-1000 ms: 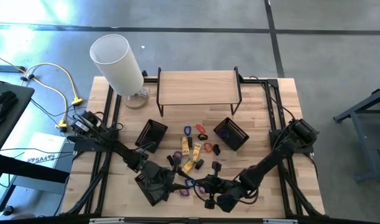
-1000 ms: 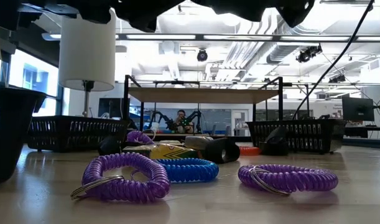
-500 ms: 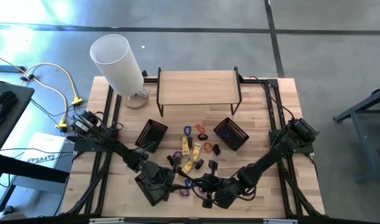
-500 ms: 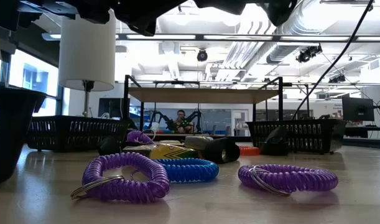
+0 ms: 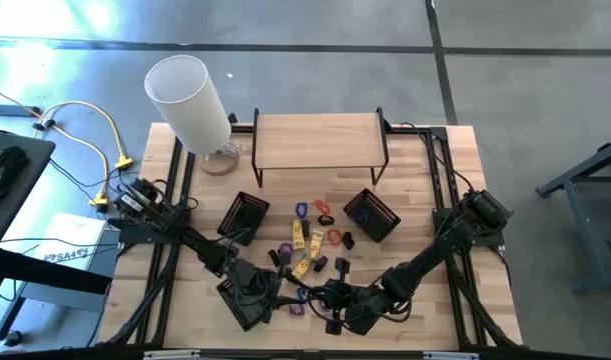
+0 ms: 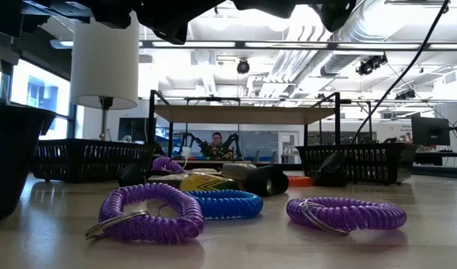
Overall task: Pick & Place Office Desk Supplies
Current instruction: Put the black rubber band into the top left black bin, then put the bottom crayon box into the bottom black bin
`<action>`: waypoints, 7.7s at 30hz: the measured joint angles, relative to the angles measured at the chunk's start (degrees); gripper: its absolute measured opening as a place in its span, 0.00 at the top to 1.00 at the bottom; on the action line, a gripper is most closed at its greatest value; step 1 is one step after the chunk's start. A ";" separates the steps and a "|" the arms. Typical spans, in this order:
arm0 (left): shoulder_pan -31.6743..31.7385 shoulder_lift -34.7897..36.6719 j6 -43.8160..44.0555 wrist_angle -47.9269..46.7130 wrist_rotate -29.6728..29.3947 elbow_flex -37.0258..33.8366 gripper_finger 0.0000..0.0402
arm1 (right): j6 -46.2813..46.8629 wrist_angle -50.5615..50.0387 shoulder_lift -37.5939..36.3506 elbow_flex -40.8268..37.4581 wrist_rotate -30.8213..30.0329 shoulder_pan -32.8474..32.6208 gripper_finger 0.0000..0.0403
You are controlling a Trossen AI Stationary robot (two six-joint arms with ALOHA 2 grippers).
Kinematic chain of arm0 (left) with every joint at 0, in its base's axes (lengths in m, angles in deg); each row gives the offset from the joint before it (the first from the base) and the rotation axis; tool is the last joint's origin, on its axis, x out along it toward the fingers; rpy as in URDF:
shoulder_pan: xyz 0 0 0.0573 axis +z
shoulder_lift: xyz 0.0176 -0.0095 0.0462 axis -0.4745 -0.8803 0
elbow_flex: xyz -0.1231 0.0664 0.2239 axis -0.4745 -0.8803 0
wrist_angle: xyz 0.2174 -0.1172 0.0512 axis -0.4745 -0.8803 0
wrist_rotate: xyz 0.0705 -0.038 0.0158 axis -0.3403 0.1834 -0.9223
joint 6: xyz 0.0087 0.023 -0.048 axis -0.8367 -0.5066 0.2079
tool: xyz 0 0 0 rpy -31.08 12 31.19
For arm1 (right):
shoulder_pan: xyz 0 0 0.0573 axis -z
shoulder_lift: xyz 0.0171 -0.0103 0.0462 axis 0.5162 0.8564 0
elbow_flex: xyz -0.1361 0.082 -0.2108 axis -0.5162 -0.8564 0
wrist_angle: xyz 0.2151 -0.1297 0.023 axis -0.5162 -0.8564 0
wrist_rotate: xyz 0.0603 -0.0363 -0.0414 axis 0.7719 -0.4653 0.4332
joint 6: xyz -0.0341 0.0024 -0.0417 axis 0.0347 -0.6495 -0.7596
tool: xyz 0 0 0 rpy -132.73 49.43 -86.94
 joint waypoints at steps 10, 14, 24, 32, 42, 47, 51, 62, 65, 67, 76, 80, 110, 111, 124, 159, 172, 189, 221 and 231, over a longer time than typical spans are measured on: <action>0.00 0.00 -0.10 -0.04 -0.02 0.00 0.61 | 0.00 -0.01 -0.01 0.00 0.02 0.04 1.00; 0.00 0.02 0.26 -0.07 -0.93 0.00 0.67 | 0.00 0.00 0.00 0.00 0.29 0.04 1.00; 0.02 0.04 0.66 -0.16 -2.02 0.00 0.93 | 0.00 -0.02 0.00 0.00 0.44 0.04 1.00; 0.02 0.11 3.30 -0.81 -1.89 0.00 0.99 | 4.85 0.57 0.06 0.00 0.31 0.05 1.00; -0.59 0.18 4.52 -1.97 -1.86 0.04 0.99 | 5.22 1.36 0.11 0.00 0.31 -0.01 0.95; -0.61 0.17 4.52 -2.87 -1.62 0.07 0.99 | 5.18 1.00 0.11 0.00 0.25 -0.35 0.84; -0.64 0.00 4.81 -4.85 -1.28 -0.07 1.00 | 4.76 1.41 0.10 0.10 3.11 -0.34 0.77; -1.02 1.20 6.22 -9.86 -2.67 -0.11 1.00 | 3.47 0.95 -1.92 0.17 5.81 -2.05 0.79; -0.98 5.80 12.62 -20.91 -7.03 -0.04 1.00 | 2.56 1.91 -2.08 0.15 5.57 -3.64 0.81; -0.52 10.05 16.48 -29.74 -10.12 -0.04 1.00 | 0.88 3.92 -2.16 0.15 3.47 -4.77 0.81; -0.42 30.42 29.11 -59.46 -16.85 0.07 1.00 | -4.00 5.71 -2.03 0.15 -4.70 -6.15 0.81; -0.42 37.94 37.32 -72.53 -24.12 0.09 1.00 | -3.42 5.04 -1.94 0.11 -4.62 -5.54 0.82; 12.20 35.53 57.97 -95.34 -21.31 -4.66 1.00 | -1.82 4.26 -1.81 0.04 -4.57 -4.87 0.82; 12.33 35.07 58.01 -95.16 -21.33 -4.66 1.00 | -1.52 4.12 -1.79 0.04 -4.57 -4.86 0.82; 12.48 24.54 55.84 -94.27 -21.42 -4.66 0.80 | -0.96 3.62 -1.75 0.04 -4.57 -4.70 0.82; 6.49 32.68 39.82 -62.76 -15.32 -1.73 0.69 | 1.75 5.14 -1.75 -3.23 -4.59 -3.50 0.82; 6.18 25.59 40.92 -55.80 -3.24 -1.75 0.52 | 1.60 5.33 -1.75 -3.19 -4.52 -3.48 0.82; 1.86 13.10 29.42 -36.73 6.00 -1.76 0.25 | 1.51 5.58 -1.75 -3.19 -4.37 -3.50 0.82; -3.57 2.96 48.82 -57.36 -15.84 15.71 0.32 | 0.89 6.41 -1.77 -3.17 -2.97 -4.77 0.82; -0.58 -3.26 50.00 -55.14 -14.63 15.58 0.32 | -0.04 6.56 -1.77 -3.17 -3.09 -6.13 0.82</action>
